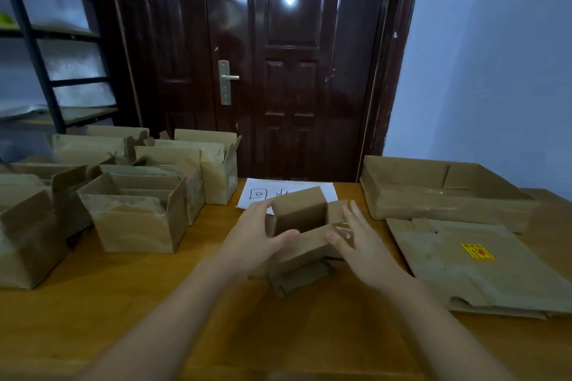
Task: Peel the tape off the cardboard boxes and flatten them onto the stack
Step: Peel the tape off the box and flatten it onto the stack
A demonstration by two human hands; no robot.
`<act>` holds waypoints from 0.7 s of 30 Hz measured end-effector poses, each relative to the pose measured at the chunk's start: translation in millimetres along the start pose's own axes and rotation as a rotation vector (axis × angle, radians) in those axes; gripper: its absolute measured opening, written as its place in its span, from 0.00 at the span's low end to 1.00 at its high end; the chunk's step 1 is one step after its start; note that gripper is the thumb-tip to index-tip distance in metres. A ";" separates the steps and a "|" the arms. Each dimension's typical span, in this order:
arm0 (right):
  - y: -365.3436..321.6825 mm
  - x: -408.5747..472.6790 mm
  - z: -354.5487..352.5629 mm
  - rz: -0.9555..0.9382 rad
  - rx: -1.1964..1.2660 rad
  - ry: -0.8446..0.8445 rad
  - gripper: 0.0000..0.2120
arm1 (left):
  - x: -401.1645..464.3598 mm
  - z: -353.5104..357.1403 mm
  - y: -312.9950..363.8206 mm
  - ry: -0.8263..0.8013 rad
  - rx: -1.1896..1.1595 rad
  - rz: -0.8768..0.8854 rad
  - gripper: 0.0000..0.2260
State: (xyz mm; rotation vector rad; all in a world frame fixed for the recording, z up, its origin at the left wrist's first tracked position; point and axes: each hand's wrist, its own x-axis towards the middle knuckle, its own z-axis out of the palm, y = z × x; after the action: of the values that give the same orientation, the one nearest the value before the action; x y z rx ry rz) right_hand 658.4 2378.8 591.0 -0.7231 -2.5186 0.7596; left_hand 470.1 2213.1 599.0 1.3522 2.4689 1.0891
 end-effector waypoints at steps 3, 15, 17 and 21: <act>-1.4 -2.7 6.1 0.033 0.082 0.000 0.37 | 4.3 -5.8 4.6 -0.022 -0.177 -0.091 0.48; -22.6 11.5 -13.0 0.102 0.545 0.042 0.14 | -19.9 29.5 58.2 -0.350 -0.359 0.193 0.31; -19.5 13.1 -21.6 0.081 0.481 0.032 0.24 | -23.1 36.1 68.1 -0.294 -0.185 0.283 0.35; -9.8 15.3 -41.4 0.085 0.278 -0.056 0.32 | -26.9 49.1 83.5 -0.356 -0.088 0.321 0.40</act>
State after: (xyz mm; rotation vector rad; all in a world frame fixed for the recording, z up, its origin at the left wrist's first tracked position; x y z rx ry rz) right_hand 664.2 2396.7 632.2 -0.7226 -2.3746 1.1465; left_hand 564.1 2246.9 610.7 1.7781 1.9785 0.9005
